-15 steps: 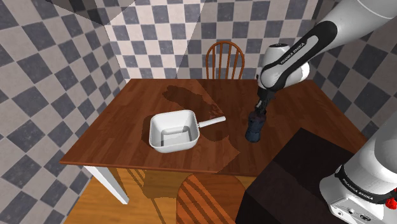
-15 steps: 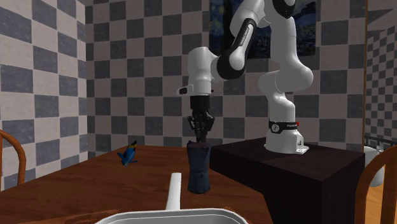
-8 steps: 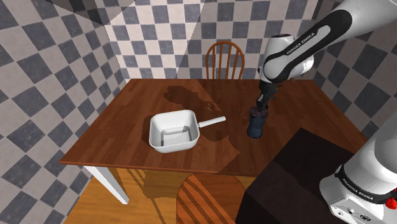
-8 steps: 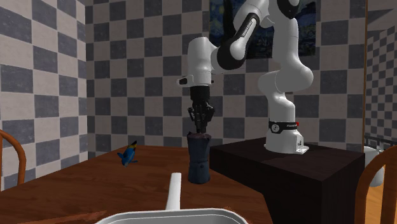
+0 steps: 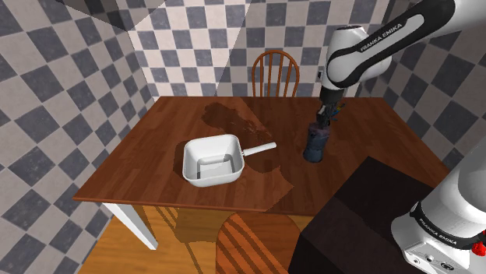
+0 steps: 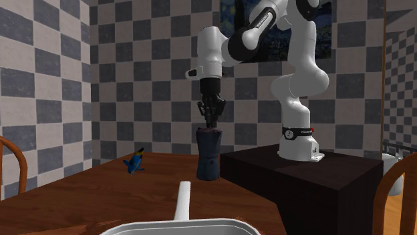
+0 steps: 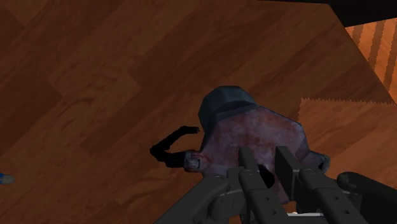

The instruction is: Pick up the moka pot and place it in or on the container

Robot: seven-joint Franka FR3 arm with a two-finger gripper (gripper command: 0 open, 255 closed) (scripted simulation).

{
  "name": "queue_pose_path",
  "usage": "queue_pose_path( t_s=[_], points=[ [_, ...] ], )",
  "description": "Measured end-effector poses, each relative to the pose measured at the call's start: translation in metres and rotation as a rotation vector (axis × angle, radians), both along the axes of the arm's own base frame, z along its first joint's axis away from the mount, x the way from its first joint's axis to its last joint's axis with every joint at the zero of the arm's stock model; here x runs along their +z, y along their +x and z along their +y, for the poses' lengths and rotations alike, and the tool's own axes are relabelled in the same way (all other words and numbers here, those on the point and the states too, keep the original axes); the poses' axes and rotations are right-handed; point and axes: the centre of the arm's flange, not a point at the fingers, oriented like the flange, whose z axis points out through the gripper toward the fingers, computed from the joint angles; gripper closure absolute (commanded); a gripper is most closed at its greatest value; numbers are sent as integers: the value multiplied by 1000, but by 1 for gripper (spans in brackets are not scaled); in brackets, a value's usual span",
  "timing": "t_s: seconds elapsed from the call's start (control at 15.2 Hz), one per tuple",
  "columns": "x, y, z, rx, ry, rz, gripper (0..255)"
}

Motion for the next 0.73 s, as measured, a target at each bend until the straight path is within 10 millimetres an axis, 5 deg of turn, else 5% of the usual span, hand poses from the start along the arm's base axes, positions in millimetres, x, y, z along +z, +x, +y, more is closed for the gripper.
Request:
queue_pose_path(
  t_s=[0.73],
  points=[
    [57,1,0,0,0,0,255]
  ],
)
